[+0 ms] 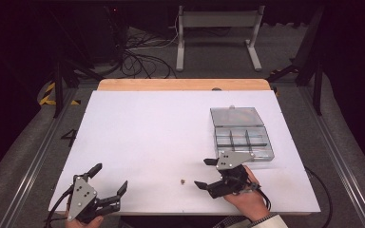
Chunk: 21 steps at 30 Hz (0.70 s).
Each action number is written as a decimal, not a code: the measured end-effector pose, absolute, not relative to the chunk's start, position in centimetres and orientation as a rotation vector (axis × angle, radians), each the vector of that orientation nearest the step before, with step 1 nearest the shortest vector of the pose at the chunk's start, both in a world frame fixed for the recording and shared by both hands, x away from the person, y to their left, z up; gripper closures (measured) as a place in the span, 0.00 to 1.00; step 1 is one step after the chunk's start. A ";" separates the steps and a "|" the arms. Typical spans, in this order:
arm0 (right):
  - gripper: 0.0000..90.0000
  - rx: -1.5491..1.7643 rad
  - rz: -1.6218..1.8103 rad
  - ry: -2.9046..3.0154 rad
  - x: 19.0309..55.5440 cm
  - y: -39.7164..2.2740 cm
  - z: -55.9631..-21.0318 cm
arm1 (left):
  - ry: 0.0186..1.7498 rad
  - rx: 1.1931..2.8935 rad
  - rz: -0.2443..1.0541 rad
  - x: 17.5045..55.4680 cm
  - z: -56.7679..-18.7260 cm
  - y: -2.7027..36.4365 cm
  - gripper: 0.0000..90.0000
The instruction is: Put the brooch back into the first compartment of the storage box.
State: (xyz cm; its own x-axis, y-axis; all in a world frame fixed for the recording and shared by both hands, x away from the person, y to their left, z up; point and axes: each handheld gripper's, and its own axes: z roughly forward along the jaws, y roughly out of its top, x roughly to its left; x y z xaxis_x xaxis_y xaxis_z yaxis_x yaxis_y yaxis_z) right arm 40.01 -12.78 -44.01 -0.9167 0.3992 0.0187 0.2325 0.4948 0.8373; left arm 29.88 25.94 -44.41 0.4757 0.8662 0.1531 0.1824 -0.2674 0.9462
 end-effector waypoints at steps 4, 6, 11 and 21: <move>0.27 0.552 1.371 2.576 40.2 -12.1 -44.3 | 0.900 1.738 0.869 29.9 -44.4 25.9 0.10; 0.29 0.554 1.360 2.589 40.3 -11.8 -44.4 | 0.900 1.737 0.872 29.9 -44.4 25.9 0.10; 0.32 0.553 1.331 2.612 40.4 -11.0 -44.8 | 0.901 1.740 0.870 29.9 -44.4 25.9 0.10; 0.37 0.548 1.291 2.659 40.7 -9.6 -45.5 | 0.898 1.741 0.871 29.9 -44.4 26.0 0.10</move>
State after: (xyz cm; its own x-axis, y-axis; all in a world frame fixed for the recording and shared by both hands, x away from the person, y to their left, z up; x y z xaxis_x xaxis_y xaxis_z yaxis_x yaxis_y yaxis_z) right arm 40.71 -9.60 -45.50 -0.9246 0.3792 0.0365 0.2633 0.5668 0.7806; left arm 29.90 25.96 -44.42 0.4749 0.8661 0.1563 0.1835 -0.2711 0.9449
